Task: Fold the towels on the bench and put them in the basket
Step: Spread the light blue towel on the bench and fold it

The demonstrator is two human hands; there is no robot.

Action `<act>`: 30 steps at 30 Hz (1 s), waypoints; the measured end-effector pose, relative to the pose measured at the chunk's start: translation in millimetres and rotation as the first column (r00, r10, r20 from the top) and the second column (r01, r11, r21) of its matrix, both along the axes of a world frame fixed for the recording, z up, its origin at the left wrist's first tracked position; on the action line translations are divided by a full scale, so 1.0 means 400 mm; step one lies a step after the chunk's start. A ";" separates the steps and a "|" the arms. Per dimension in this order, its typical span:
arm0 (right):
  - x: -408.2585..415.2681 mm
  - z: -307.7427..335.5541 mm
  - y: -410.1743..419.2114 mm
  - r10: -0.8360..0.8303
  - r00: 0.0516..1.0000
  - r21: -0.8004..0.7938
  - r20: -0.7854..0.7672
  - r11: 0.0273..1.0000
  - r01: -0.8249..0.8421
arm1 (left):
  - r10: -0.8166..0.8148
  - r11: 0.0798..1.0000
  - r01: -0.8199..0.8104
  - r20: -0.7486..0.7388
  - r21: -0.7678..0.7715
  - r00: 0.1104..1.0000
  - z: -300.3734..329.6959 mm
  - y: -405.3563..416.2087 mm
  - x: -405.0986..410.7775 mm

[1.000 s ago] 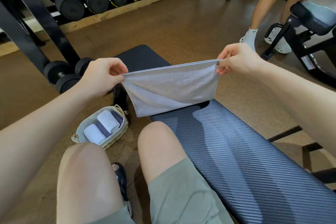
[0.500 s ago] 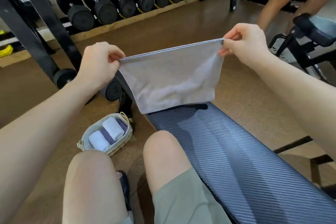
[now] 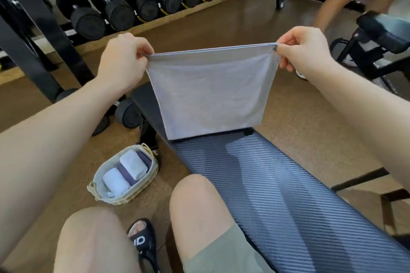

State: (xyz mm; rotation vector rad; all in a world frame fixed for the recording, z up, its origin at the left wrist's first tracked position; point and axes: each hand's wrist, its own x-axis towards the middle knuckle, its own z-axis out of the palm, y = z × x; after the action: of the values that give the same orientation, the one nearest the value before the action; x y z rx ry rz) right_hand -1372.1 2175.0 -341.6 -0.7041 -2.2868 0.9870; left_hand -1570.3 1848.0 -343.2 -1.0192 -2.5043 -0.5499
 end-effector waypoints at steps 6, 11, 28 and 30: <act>0.028 0.022 0.050 -0.127 0.978 0.106 -0.166 0.984 0.146 | 0.018 0.994 -0.013 -0.049 0.109 0.999 0.042 0.160 -0.051; 0.118 -0.055 -0.014 -0.043 0.986 0.306 -0.161 0.948 0.091 | -0.088 0.992 0.090 -0.028 0.087 0.996 -0.045 0.133 -0.051; 0.257 -0.605 -0.468 0.288 0.847 0.241 0.447 0.873 -0.424 | 0.093 0.957 0.033 0.409 -0.289 0.908 -0.556 -0.168 -0.003; 0.253 -0.607 -0.477 0.291 0.841 0.242 0.457 0.869 -0.432 | 0.099 0.963 0.019 0.415 -0.269 0.904 -0.555 -0.171 -0.003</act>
State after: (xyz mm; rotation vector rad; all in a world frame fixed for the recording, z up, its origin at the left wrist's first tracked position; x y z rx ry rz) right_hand -1270.9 1984.2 -584.4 -0.3460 -2.9481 0.6055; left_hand -1571.4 1779.6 -565.3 -1.0260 -3.0496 -0.4692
